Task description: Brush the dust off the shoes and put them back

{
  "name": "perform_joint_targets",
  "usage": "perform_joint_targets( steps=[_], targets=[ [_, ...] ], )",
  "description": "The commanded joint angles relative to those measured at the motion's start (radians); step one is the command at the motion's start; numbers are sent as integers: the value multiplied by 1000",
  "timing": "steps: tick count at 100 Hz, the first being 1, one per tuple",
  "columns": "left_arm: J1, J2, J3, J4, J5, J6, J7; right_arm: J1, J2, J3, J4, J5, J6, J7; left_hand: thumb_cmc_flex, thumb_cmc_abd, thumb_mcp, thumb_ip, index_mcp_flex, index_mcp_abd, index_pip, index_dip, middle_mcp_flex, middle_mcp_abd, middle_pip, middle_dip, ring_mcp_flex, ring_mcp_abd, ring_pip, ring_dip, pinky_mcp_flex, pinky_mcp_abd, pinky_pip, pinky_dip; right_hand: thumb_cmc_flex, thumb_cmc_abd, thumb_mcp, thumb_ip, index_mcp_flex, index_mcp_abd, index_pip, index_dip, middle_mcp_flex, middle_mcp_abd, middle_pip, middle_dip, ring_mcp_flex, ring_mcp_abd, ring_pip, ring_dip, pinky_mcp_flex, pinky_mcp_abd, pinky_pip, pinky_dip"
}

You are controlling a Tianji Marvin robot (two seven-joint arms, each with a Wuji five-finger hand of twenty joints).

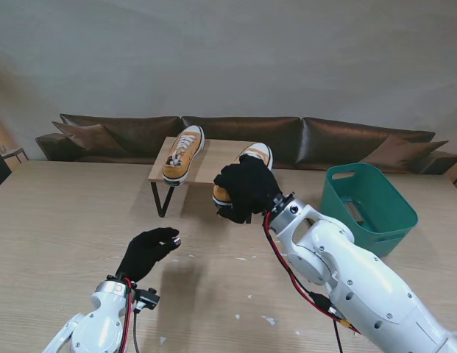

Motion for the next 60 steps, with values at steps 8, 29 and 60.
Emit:
perform_joint_targets(
  steps=[8,29,60],
  targets=[
    [-9,-9,7,9,-8,21,-19,96,-26,-51,96,-3,20,-49,-5,35,-15,37,30,-11,-2,5,-20,-2,-3,-1,-36,9,11,2,10,-3,-31,23,158,52,167,65,124,95,440,132,35,-164,-4,-7,-6,-98,-42,0,202,2,-21,30],
    [-22,-10,17,15,-11,50,-22,237,-56,-158,276,47,38,-134,-4,38,-16,37,29,-10,-3,4,-20,0,-3,-1,-38,12,11,2,10,-3,-34,28,153,80,155,70,107,91,449,124,8,-167,11,-21,-6,-96,-65,-14,177,-4,-35,27],
    [-33,-11,27,20,-14,75,-23,417,-120,-346,533,125,31,-251,-3,40,-20,37,29,-11,-3,4,-22,1,-3,-1,-38,11,11,3,10,-6,-37,34,146,120,144,76,83,89,471,105,-37,-169,49,-57,-6,-78,-98,-39,135,-8,-52,22]
  ],
)
